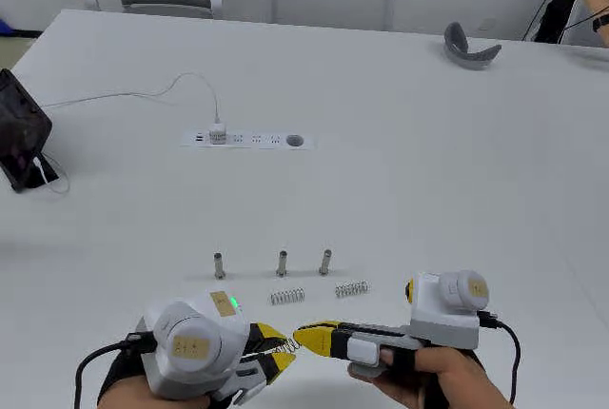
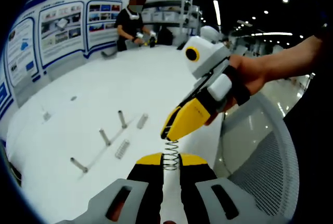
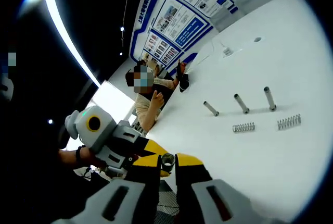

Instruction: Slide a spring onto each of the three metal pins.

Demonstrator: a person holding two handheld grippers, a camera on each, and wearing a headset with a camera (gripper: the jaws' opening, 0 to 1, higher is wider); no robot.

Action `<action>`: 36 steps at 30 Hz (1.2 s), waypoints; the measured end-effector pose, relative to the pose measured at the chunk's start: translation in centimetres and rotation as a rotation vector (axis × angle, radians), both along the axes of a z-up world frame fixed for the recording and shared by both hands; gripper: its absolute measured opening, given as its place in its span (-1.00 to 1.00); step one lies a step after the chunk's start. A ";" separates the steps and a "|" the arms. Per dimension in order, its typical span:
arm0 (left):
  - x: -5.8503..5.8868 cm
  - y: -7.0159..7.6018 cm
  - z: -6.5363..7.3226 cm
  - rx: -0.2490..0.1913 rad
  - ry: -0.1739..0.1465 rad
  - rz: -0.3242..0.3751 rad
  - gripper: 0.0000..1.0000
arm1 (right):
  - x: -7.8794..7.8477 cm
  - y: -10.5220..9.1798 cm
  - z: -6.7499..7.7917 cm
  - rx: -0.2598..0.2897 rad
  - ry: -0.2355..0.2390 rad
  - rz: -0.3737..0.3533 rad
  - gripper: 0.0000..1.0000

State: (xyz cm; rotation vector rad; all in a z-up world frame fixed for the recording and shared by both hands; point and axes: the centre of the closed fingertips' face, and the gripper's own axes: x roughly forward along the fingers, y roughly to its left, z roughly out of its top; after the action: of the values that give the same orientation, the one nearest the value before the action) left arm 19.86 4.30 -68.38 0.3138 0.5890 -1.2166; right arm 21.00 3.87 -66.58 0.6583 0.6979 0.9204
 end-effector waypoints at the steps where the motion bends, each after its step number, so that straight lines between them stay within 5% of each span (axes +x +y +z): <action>1: 0.1 0.0 0.1 -0.004 0.000 -0.001 -0.80 | 0.1 0.0 0.2 -0.009 -0.009 0.006 -0.76; 8: 0.5 -0.5 0.8 -0.038 0.011 -0.026 -0.80 | 0.4 0.1 1.2 -0.131 -0.090 0.107 -0.76; 17: 0.7 -0.8 1.7 -0.077 0.030 -0.065 -0.80 | 0.4 0.5 2.3 -0.217 -0.154 0.217 -0.76; 36: 0.0 -0.8 1.9 -0.069 0.017 -0.132 -0.80 | -0.6 1.1 2.4 -0.398 -0.245 0.442 -0.76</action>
State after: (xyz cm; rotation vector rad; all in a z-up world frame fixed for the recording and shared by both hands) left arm 19.90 3.47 -66.51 0.2879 0.5464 -1.3648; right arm 20.42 4.96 -64.22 0.0309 0.7910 1.2002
